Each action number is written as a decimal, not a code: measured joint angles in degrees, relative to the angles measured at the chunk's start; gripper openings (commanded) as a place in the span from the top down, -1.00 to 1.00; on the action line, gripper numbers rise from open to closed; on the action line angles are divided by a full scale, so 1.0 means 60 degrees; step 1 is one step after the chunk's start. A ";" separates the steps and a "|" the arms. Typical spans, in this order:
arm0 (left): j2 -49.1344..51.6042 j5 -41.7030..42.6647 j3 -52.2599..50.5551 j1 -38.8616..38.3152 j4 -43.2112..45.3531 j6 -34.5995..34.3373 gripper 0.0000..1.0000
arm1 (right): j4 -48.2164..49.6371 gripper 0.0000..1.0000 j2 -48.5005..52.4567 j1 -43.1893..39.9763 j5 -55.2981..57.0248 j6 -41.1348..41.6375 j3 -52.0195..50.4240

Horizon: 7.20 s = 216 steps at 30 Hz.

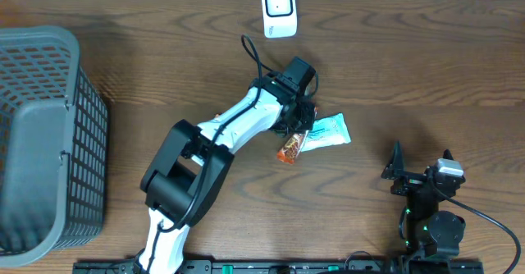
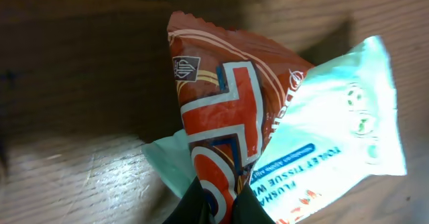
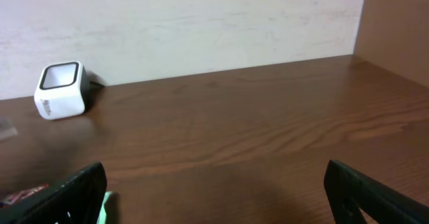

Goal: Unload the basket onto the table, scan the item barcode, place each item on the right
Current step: 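Carry the red snack bar toward the scanner area, right of jar, then lower the red snack bar beside the mint wipes pack with left gripper, then adjust the bar on the table and open the left gripper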

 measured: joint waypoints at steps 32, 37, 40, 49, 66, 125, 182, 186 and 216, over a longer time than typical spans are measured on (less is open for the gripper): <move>-0.1559 -0.2350 0.0503 -0.0809 -0.0820 0.0157 0.85 | 0.0000 -0.99 0.0000 0.0000 0.0004 0.0004 0.0000; -0.1559 -0.2098 0.0503 -0.1781 -0.0175 0.0929 0.85 | -0.0004 -0.99 0.0000 0.0000 0.0004 0.0004 0.0000; -0.1545 -0.2055 0.0503 -0.2164 0.0109 0.1144 0.85 | 0.0000 -0.99 0.0000 0.0000 0.0000 0.0004 0.0000; -0.0386 -0.2051 0.0503 -0.2645 0.0335 0.1457 0.85 | 0.0000 -0.99 0.0000 0.0000 0.0004 0.0004 0.0000; 0.0219 -0.3432 0.0503 -0.1774 0.0419 -0.0284 0.85 | -0.0004 -0.98 0.0000 0.0000 0.0000 0.0000 0.0000; 0.0685 -0.3348 0.0951 -0.1585 -0.0350 -0.0175 0.85 | 0.0000 -0.99 0.0000 0.0000 0.0000 0.0004 0.0000; -0.1504 -0.3541 0.1399 -0.1188 -0.0940 0.0248 0.85 | 0.0000 -0.99 0.0000 0.0000 0.0000 0.0004 0.0000; -0.1304 -0.3442 0.1362 -0.1188 -0.1122 0.0113 0.85 | 0.0000 -0.98 0.0000 0.0000 0.0000 0.0004 0.0000; -0.0769 -0.2561 0.1239 -0.0929 -0.2379 -0.0790 0.85 | 0.0000 -0.98 0.0000 0.0000 0.0000 0.0004 0.0000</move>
